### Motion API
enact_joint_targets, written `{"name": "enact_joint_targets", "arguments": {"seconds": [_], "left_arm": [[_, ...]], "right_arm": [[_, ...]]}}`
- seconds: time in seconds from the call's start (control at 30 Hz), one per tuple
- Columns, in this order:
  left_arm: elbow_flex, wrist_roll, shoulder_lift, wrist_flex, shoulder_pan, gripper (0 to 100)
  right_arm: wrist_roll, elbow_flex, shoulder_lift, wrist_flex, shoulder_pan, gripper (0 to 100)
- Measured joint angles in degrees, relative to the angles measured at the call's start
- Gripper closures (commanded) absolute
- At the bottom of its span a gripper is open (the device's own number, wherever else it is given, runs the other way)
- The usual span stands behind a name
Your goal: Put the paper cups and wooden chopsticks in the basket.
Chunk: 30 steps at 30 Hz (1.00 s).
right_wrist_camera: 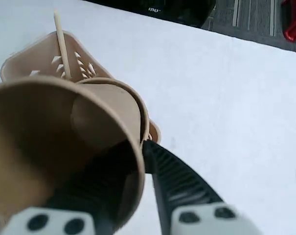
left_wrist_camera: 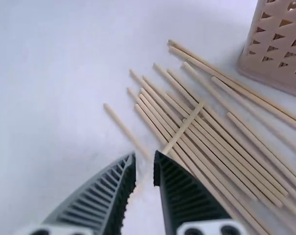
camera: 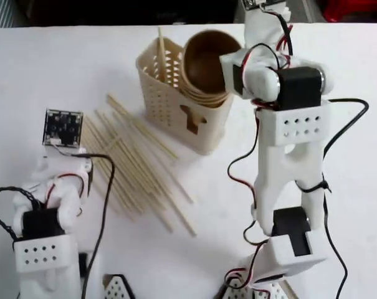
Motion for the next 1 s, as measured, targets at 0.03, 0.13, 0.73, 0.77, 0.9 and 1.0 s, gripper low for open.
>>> {"name": "enact_joint_targets", "arguments": {"seconds": [0.03,0.13,0.73,0.77,0.9,1.0], "left_arm": [[0.88,0.09,-0.53,-0.62,0.00,92],[3.78,0.09,-2.55,-2.55,0.00,92],[21.36,7.47,-26.64,-10.81,-16.09,92],[22.07,7.47,-28.04,-10.81,-16.26,92],[24.88,7.47,-33.32,-10.81,-16.26,92],[25.23,7.47,-34.55,-10.81,-16.26,92]], "right_arm": [[0.00,0.00,0.00,0.18,0.00,79.7],[0.00,0.00,0.00,0.18,-0.26,77.5],[2.29,2.73,-17.93,1.23,-17.58,77.6],[3.08,4.84,-18.55,1.23,-20.04,77.6],[5.45,16.62,-19.69,1.23,-28.31,77.6],[5.80,26.29,-19.78,1.23,-32.26,77.3]]}}
